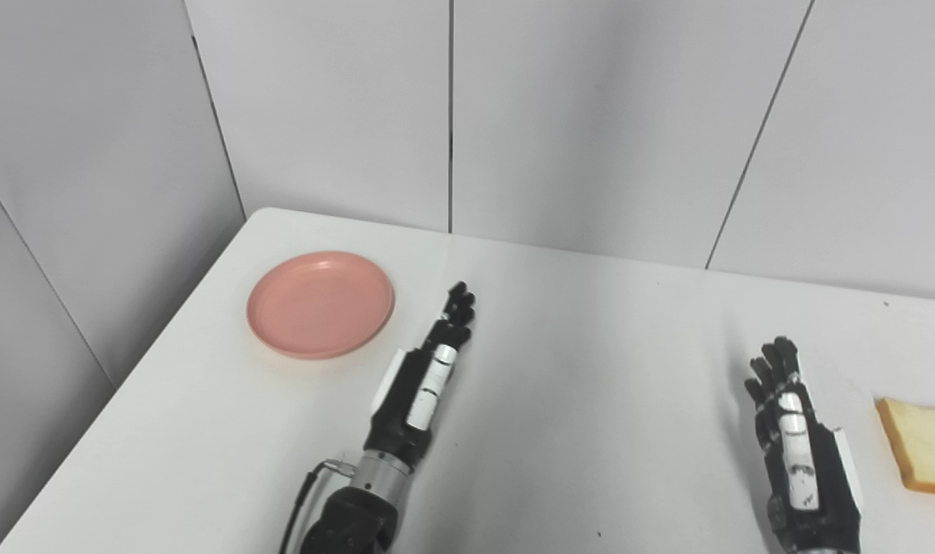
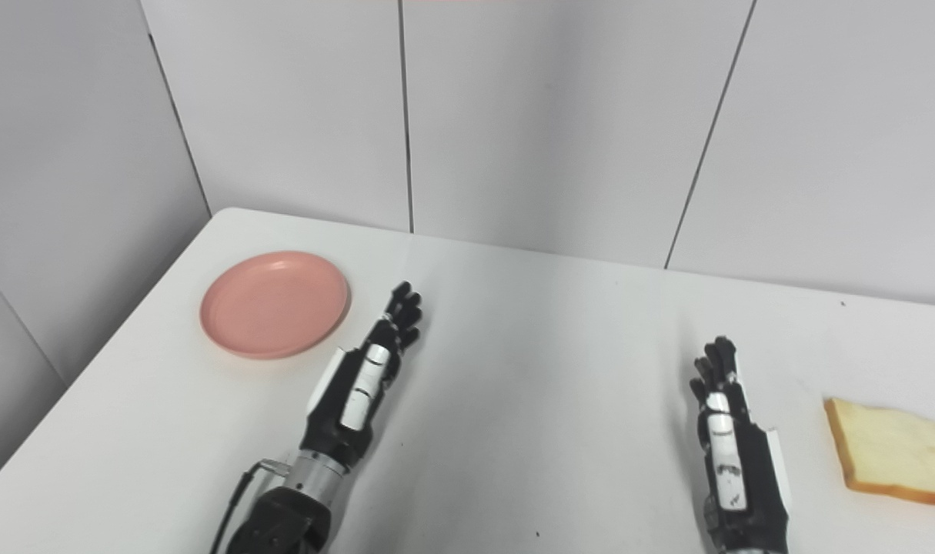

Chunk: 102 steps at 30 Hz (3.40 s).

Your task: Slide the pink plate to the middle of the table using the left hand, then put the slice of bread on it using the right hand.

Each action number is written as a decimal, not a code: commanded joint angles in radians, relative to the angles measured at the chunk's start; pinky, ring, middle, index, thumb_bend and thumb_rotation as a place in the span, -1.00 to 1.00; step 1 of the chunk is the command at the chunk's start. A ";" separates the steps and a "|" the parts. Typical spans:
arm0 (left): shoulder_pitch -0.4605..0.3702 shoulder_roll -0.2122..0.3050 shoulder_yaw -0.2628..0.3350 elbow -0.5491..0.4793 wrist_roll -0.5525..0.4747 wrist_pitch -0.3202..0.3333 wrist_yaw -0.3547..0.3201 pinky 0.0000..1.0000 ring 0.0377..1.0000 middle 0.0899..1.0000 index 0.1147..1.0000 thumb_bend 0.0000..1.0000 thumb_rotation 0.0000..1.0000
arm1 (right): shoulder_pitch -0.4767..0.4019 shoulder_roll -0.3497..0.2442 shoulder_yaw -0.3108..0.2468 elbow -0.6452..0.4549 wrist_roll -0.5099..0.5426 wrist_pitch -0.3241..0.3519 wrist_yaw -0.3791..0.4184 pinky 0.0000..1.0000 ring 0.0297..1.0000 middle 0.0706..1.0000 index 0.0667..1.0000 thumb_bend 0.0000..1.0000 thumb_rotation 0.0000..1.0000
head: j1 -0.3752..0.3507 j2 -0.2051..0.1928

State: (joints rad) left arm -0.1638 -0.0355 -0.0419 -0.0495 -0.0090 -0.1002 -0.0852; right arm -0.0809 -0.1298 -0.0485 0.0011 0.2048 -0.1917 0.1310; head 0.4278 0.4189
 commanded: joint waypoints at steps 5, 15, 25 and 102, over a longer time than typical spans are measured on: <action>-0.062 0.033 0.065 -0.075 -0.044 0.031 0.028 1.00 1.00 1.00 1.00 0.42 1.00 | 0.031 -0.021 -0.016 0.021 0.011 -0.004 0.020 1.00 1.00 1.00 1.00 0.10 0.85 | 0.021 -0.009; -0.126 0.090 0.180 -0.078 -0.076 0.031 0.079 1.00 1.00 1.00 1.00 0.47 1.00 | 0.046 -0.020 -0.034 0.016 0.007 -0.024 0.020 1.00 1.00 1.00 1.00 0.08 0.84 | 0.043 -0.011; -0.185 0.157 0.277 0.043 -0.053 -0.016 0.166 0.97 0.93 0.93 0.98 0.43 1.00 | 0.051 -0.022 -0.041 -0.011 0.030 0.000 0.028 1.00 0.99 1.00 1.00 0.15 0.80 | 0.059 -0.009; -0.370 0.264 0.270 0.649 -0.252 -0.146 0.033 0.73 0.75 0.74 0.74 0.55 1.00 | 0.064 -0.049 -0.061 -0.056 0.110 0.027 0.066 0.95 0.94 0.94 0.90 0.33 0.61 | 0.071 -0.013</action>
State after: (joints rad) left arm -0.4955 0.2297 0.2344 0.6304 -0.2454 -0.2475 -0.0228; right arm -0.0191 -0.1770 -0.1030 -0.0524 0.3005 -0.1610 0.1894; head 0.5001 0.4080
